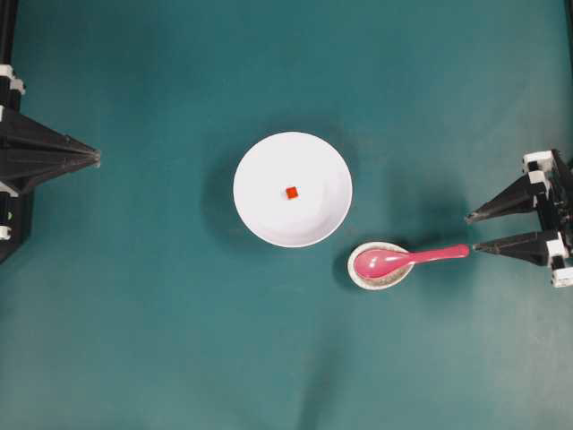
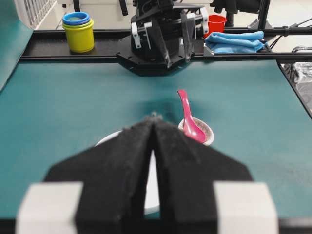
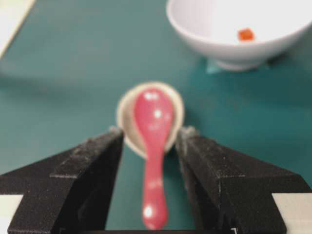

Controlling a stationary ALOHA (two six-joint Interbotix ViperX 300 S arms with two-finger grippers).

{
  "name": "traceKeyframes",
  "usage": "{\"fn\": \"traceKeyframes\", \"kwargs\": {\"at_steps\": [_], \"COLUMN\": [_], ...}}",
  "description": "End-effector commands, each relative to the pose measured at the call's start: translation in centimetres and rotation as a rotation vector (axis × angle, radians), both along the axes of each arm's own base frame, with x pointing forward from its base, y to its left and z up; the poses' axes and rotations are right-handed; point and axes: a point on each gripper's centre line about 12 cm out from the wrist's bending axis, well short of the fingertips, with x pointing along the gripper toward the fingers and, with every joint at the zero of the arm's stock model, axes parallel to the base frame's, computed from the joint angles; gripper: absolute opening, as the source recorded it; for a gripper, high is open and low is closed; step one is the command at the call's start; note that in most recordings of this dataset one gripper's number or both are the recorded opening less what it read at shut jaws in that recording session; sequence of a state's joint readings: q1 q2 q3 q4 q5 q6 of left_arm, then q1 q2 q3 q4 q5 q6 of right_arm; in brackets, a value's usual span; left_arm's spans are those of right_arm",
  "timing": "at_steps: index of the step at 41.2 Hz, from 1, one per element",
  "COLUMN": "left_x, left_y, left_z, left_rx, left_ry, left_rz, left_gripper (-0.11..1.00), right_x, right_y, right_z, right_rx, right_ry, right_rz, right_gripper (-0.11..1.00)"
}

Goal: Grip the spoon and scoop the red block from the bowl with right arm.
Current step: 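Lower the open right gripper around the pink spoon handle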

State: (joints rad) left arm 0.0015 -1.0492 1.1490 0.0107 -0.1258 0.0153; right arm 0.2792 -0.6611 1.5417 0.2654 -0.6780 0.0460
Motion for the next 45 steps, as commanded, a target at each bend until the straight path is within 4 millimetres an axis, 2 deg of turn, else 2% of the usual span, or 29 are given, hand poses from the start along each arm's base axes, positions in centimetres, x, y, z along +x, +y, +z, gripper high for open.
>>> {"fn": "traceKeyframes", "kwargs": {"at_steps": [1, 10, 28, 37, 45], "left_x": [0.1, 0.1, 0.1, 0.1, 0.1], "left_y": [0.0, 0.0, 0.8, 0.8, 0.8], "left_z": [1.3, 1.3, 1.4, 1.3, 1.4], "left_rx": [0.003, 0.003, 0.004, 0.006, 0.006], "left_ry": [-0.035, -0.035, -0.044, -0.043, -0.044], "left_rz": [0.0, 0.0, 0.043, 0.043, 0.044], "left_gripper": [0.0, 0.0, 0.0, 0.0, 0.0], "right_x": [0.1, 0.3, 1.4, 2.4, 2.3], "right_y": [0.0, -0.3, 0.1, 1.0, 1.8], "right_z": [-0.3, -0.9, -2.6, -2.9, -3.9], "right_rx": [-0.002, -0.027, -0.063, -0.066, -0.04], "right_ry": [-0.013, -0.028, 0.053, 0.064, 0.108], "right_rz": [-0.011, -0.032, -0.037, -0.01, 0.007], "right_gripper": [0.55, 0.55, 0.55, 0.55, 0.55]}}
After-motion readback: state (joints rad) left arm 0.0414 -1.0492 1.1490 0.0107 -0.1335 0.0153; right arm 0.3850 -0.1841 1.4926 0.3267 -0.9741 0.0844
